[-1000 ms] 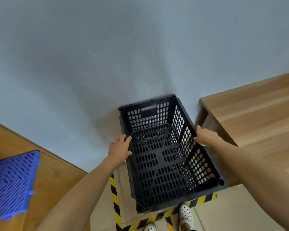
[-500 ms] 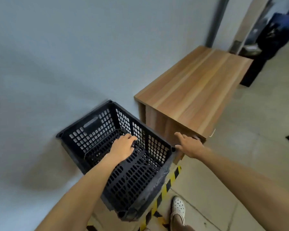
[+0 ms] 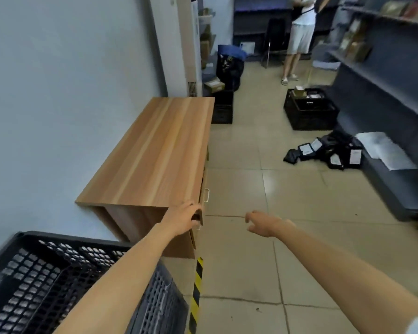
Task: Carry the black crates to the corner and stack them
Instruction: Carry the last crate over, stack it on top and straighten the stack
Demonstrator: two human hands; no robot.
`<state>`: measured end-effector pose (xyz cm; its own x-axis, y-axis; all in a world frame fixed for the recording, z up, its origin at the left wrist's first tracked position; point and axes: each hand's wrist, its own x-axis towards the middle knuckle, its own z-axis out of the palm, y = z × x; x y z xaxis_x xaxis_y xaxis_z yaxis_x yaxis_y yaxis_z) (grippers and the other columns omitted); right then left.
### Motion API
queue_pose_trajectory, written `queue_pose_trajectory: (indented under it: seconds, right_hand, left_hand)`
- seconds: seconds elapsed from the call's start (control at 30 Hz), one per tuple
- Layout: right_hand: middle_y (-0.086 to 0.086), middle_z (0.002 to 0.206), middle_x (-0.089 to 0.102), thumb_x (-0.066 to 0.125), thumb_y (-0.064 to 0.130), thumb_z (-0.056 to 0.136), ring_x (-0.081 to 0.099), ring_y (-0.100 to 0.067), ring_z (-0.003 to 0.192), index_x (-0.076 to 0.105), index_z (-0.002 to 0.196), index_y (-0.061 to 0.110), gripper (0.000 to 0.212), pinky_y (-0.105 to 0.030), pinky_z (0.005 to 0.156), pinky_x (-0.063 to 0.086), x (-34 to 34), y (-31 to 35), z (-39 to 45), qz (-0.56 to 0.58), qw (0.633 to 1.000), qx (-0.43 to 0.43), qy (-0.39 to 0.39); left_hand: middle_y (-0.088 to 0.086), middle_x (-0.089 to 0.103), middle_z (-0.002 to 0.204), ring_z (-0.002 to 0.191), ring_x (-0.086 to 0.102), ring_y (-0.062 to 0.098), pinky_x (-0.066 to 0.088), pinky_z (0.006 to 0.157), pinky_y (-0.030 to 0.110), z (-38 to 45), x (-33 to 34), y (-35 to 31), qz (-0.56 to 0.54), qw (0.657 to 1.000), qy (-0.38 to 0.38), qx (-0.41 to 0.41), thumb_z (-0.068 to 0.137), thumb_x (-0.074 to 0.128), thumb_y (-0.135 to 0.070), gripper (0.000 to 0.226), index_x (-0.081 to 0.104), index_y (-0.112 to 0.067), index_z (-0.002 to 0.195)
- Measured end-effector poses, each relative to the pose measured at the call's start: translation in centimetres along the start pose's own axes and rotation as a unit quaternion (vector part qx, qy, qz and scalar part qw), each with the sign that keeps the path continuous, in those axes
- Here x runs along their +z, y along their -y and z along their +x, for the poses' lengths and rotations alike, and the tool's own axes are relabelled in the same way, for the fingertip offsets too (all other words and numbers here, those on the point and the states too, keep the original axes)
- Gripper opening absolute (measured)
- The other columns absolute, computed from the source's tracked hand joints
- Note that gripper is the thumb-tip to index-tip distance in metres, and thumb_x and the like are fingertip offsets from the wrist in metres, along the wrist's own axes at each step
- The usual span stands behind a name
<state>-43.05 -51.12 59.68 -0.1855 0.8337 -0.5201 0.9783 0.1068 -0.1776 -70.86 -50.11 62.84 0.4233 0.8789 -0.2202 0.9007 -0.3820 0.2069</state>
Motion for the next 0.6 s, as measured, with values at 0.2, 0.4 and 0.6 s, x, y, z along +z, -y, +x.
queue_pose_trajectory:
  seconds: [0.2, 0.4, 0.6]
  right_hand:
    - [-0.006, 0.136, 0.051, 0.047, 0.03, 0.097, 0.051, -0.027, 0.123, 0.052, 0.128, 0.019, 0.033, -0.039, 0.1, 0.042, -0.5, -14.0, -5.9, 0.043, 0.997, 0.062, 0.002]
    - [-0.007, 0.133, 0.054, 0.046, 0.029, 0.098, 0.053, -0.027, 0.12, 0.055, 0.127, 0.016, 0.033, -0.038, 0.096, 0.044, 1.9, -28.5, -13.3, 0.052, 0.984, 0.164, 0.048]
    - [-0.007, 0.13, 0.055, 0.046, 0.029, 0.098, 0.054, -0.027, 0.117, 0.053, 0.128, 0.017, 0.033, -0.037, 0.095, 0.044, 3.7, -38.6, -20.3, 0.102, 0.967, 0.232, 0.037]
  left_hand:
    - [-0.001, 0.046, 0.14, 0.122, 0.051, 0.022, 0.046, 0.098, 0.042, 7.7, 0.3, -11.0, 0.025, 0.998, 0.021, 0.058, 0.092, 0.061, -0.028, 0.046, 0.048, -0.025, 0.136]
    - [0.0, 0.046, 0.143, 0.129, 0.046, 0.024, 0.042, 0.102, 0.041, 13.8, 3.0, -24.1, 0.066, 0.99, 0.044, 0.121, 0.092, 0.059, -0.031, 0.048, 0.046, -0.026, 0.138]
    - [0.0, 0.044, 0.144, 0.133, 0.042, 0.023, 0.037, 0.106, 0.039, 18.7, 5.3, -36.7, 0.124, 0.969, 0.079, 0.198, 0.093, 0.057, -0.031, 0.045, 0.047, -0.026, 0.136]
